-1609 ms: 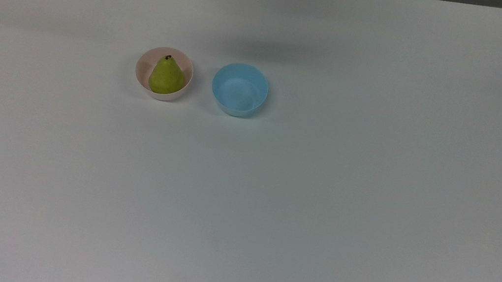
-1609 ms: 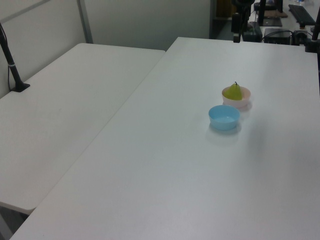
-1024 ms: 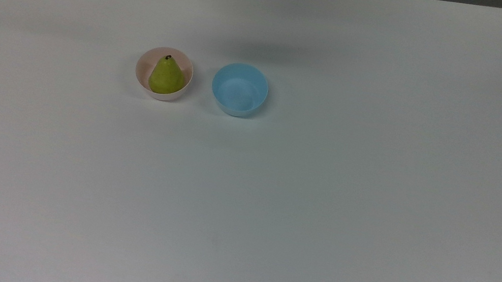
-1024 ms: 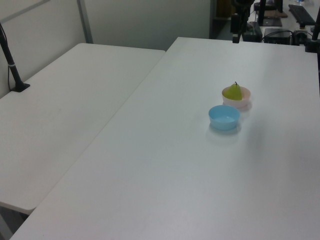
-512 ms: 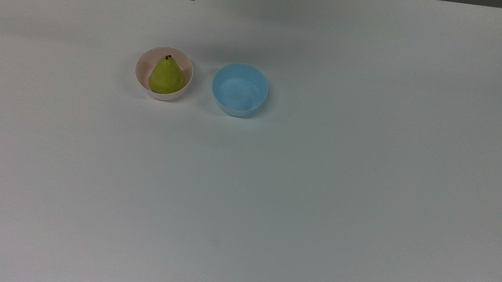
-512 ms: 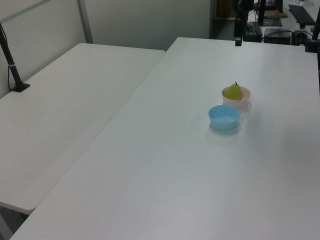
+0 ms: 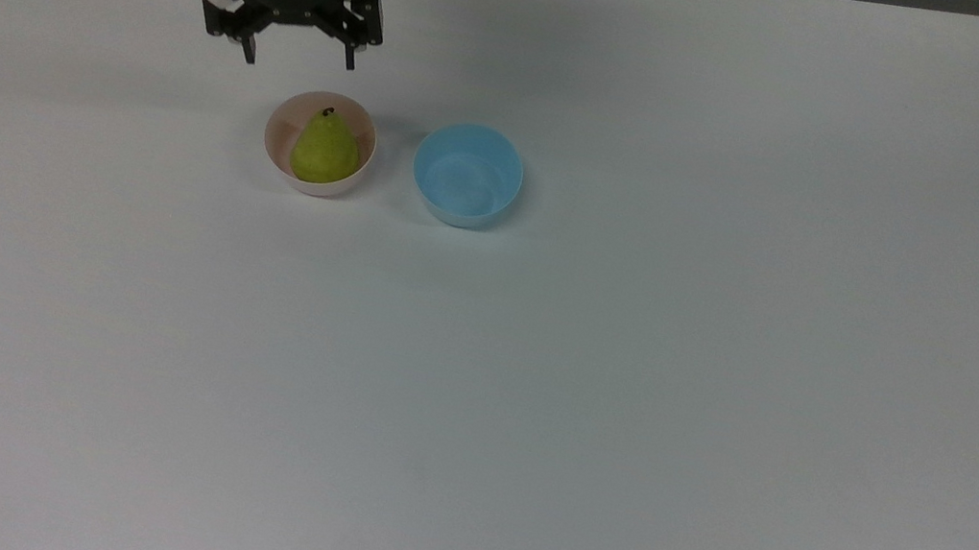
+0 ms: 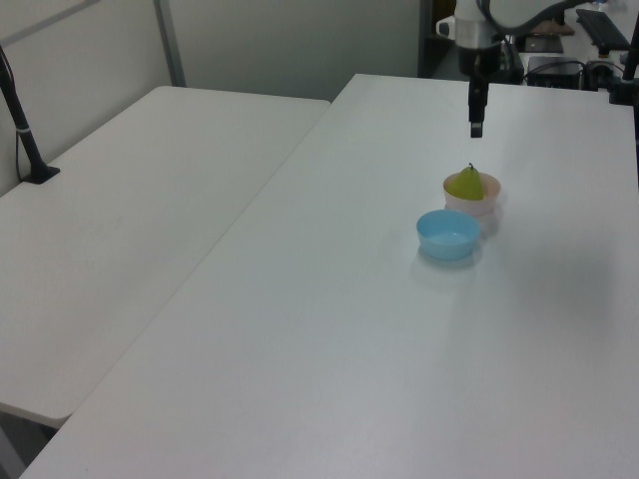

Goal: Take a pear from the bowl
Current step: 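Lower the gripper around the pear and close on it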

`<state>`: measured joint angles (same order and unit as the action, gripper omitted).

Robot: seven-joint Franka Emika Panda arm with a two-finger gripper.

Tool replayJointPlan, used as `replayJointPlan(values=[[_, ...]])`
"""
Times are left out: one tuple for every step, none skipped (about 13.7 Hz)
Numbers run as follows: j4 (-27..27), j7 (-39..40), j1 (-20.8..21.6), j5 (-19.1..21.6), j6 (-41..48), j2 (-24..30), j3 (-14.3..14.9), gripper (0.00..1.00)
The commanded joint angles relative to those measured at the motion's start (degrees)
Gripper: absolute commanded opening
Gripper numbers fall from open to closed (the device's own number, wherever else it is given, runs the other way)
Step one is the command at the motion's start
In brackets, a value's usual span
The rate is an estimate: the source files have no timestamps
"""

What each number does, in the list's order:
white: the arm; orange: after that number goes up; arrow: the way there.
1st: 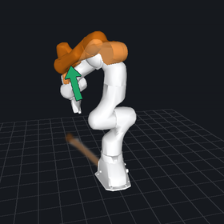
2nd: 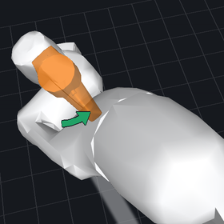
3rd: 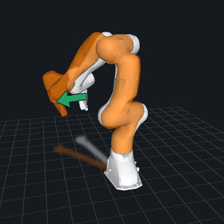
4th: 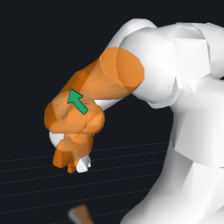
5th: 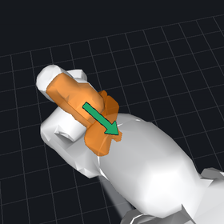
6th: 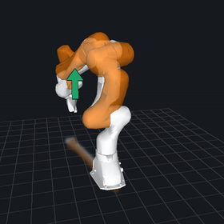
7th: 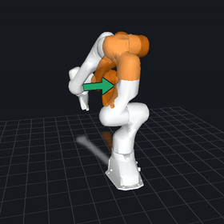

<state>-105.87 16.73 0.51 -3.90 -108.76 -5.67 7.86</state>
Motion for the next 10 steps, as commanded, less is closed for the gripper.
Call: replayJointPlan(values=[[-5.38, 1.55, 0.19, 0.38, -7.41, -1.00, 0.14, 0.96], [-5.74, 1.46, 0.28, 0.38, -8.30, -2.05, 0.14, 0.96], [-5.75, 1.46, 0.37, 0.38, -9.00, -3.19, 0.14, 0.95], [-6.09, 1.55, 0.37, 0.21, -9.71, -3.90, 0.14, 0.89], [-6.19, 1.46, 0.37, -0.14, -10.67, -4.69, 0.14, 0.88], [-6.27, 1.46, 0.54, -0.23, -11.46, -5.40, 0.14, 0.86], [-6.54, 1.46, 0.63, -0.50, -11.91, -6.01, 0.23, 0.81], [-6.97, 1.46, 0.63, -1.02, -12.43, -6.37, 0.14, 0.80], [-7.50, 1.46, 0.81, -1.11, -13.39, -6.46, 0.14, 0.79], [-8.03, 1.46, 0.90, -1.20, -14.10, -6.81, 0.14, 0.75]])
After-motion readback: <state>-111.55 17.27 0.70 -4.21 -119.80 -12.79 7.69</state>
